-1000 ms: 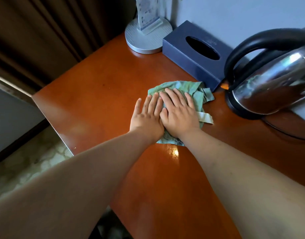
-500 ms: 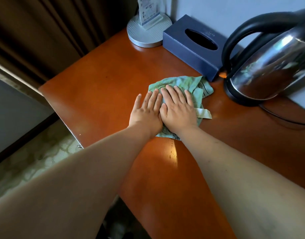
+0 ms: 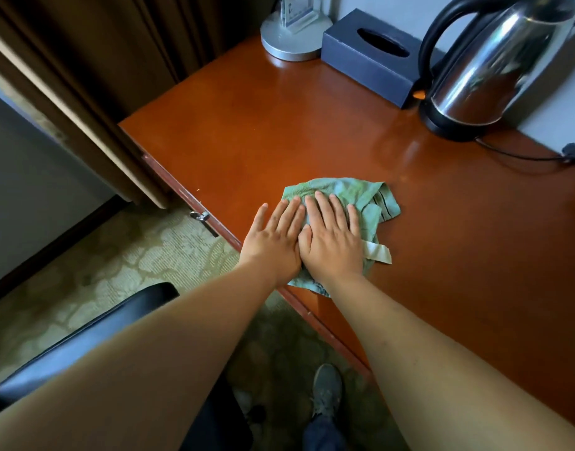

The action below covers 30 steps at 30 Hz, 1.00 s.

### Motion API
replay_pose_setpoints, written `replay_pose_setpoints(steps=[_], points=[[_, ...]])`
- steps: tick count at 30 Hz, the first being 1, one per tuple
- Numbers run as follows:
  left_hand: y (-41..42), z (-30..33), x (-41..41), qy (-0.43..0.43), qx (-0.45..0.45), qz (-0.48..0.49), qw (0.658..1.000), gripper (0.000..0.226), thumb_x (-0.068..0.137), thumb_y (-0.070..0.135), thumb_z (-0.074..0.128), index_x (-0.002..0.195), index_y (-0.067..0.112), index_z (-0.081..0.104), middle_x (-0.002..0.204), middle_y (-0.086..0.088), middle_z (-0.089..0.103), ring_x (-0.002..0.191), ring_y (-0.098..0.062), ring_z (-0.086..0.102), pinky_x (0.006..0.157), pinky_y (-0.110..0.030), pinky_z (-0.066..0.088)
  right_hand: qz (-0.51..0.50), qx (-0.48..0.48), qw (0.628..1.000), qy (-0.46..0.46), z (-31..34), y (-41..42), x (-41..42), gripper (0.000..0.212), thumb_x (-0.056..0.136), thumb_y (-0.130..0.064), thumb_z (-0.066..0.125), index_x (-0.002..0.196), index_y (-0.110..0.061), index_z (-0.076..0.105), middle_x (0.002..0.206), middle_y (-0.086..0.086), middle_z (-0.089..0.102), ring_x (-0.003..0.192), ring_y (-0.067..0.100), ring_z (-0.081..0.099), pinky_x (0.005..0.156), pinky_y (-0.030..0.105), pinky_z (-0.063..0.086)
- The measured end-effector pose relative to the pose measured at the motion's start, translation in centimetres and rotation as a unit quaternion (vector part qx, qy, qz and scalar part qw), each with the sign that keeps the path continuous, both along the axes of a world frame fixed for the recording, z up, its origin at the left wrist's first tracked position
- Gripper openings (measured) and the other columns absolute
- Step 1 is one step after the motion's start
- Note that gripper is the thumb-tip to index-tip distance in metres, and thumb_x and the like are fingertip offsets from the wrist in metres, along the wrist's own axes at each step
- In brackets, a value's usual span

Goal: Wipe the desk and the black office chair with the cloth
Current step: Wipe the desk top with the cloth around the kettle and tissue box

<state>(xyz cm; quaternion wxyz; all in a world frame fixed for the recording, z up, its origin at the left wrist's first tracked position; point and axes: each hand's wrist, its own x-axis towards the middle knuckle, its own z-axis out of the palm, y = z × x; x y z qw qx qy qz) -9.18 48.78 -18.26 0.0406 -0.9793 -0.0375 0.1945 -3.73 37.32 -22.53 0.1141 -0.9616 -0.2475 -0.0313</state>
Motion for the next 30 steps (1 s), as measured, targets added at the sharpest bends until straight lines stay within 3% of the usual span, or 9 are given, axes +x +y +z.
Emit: replay_pose_setpoints(steps=[7,13,30], points=[[1.0,-0.5,-6.1,-0.012,-0.005,-0.011,1.0,0.064,0.102,0.041,0.004,0.155,0.015,-0.022,0.162,-0.002,-0.029,0.148,-0.019,-0.027,0.121,-0.05,-0.009,-0.022,-0.01,1.0,0.009,0.1,0.8,-6.8,0.06,0.097,-0.034,0.028,0.154,-0.023,0.041,0.161,0.0,0.037,0.151,0.021,0.029,0.124,0.05,0.017],[1.1,-0.1,-6.1,0.0,-0.009,-0.018,1.0,0.065,0.102,0.039,0.006,0.152,0.013,-0.026,0.159,-0.004,-0.034,0.147,-0.022,-0.031,0.121,-0.049,-0.011,-0.02,-0.029,0.999,0.016,0.5,0.7,-6.7,0.061,0.095,-0.036,0.032,0.155,-0.026,0.039,0.162,-0.003,0.035,0.152,0.019,0.027,0.124,0.048,0.015],[7.3,-1.1,11.5,0.01,0.008,0.116,0.993,0.067,0.1,0.036,0.006,0.152,0.011,-0.027,0.16,-0.007,-0.032,0.148,-0.025,-0.03,0.119,-0.054,-0.013,0.115,-0.014,0.993,0.007,0.3,8.8,14.1,0.059,0.094,-0.037,0.033,0.151,-0.027,0.042,0.159,-0.006,0.039,0.15,0.016,0.028,0.124,0.045,0.014]])
